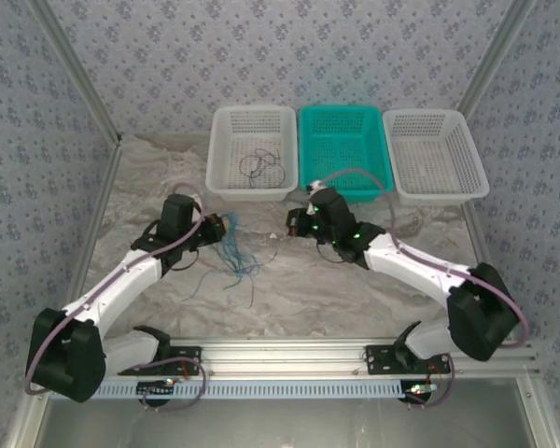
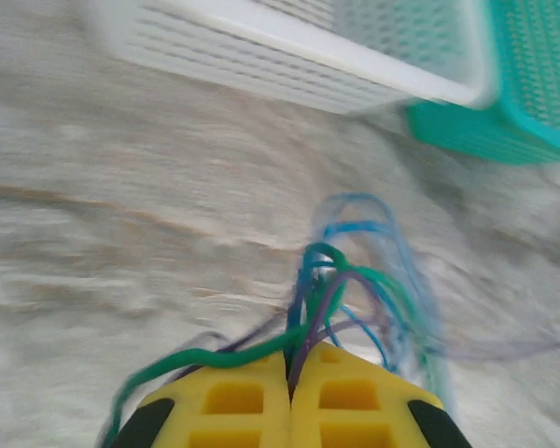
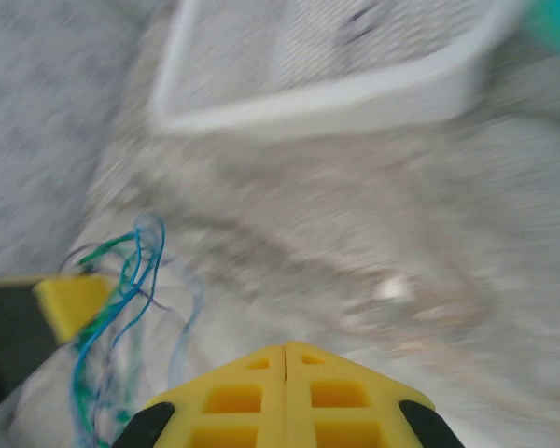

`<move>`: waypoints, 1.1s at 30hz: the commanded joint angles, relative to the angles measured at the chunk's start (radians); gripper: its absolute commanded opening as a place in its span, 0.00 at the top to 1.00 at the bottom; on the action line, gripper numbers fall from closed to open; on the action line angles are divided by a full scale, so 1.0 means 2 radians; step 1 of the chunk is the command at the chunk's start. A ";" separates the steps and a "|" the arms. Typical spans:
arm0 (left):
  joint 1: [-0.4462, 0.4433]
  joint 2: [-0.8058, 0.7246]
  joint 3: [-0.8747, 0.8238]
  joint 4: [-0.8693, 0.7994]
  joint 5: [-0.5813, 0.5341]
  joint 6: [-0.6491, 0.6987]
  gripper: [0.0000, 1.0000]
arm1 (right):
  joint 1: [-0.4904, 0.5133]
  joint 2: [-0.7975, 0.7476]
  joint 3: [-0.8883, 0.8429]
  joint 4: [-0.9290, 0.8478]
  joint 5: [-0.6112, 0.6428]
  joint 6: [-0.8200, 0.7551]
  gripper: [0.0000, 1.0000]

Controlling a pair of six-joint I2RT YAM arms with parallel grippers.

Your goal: Untangle the cables

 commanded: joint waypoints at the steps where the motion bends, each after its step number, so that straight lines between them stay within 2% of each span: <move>1: 0.048 -0.002 -0.022 -0.068 -0.111 -0.018 0.98 | -0.044 -0.045 -0.025 -0.053 0.150 0.034 1.00; 5: 0.060 -0.001 -0.024 -0.074 -0.111 -0.015 0.98 | -0.058 -0.078 -0.045 -0.063 0.179 0.053 1.00; 7: 0.061 -0.001 -0.026 -0.065 -0.097 -0.013 0.98 | -0.059 -0.080 -0.047 -0.049 0.161 0.038 1.00; 9: 0.061 0.001 -0.034 -0.032 -0.053 -0.004 0.98 | -0.052 -0.061 -0.038 0.000 0.070 -0.029 1.00; 12: 0.060 0.006 -0.048 0.023 0.014 -0.001 0.97 | -0.018 -0.004 0.012 0.008 -0.085 -0.138 0.97; 13: 0.059 0.009 -0.049 0.033 0.027 -0.001 0.97 | -0.004 0.015 0.028 0.001 -0.105 -0.164 0.89; 16: 0.050 0.014 -0.045 0.048 0.051 0.005 0.96 | 0.043 0.068 0.066 -0.005 -0.132 -0.234 0.48; 17: 0.045 0.016 -0.042 0.046 0.055 0.009 0.96 | 0.053 0.087 0.077 -0.006 -0.136 -0.253 0.39; 18: 0.040 0.016 -0.038 0.045 0.055 0.013 0.96 | 0.060 0.106 0.086 -0.005 -0.138 -0.264 0.33; 21: 0.029 0.015 -0.033 0.044 0.056 0.019 0.96 | 0.060 0.164 0.112 0.000 -0.174 -0.277 0.26; 25: 0.020 0.015 -0.031 0.051 0.061 0.024 0.95 | 0.060 0.230 0.141 0.010 -0.223 -0.271 0.27; 28: 0.019 0.019 -0.029 0.050 0.057 0.024 0.94 | 0.061 0.262 0.163 0.019 -0.245 -0.256 0.39; 31: 0.018 0.022 -0.029 0.050 0.057 0.025 0.93 | 0.059 0.279 0.178 0.018 -0.252 -0.239 0.66; 33: 0.018 0.022 -0.029 0.052 0.056 0.026 0.91 | 0.058 0.282 0.177 0.022 -0.254 -0.229 0.88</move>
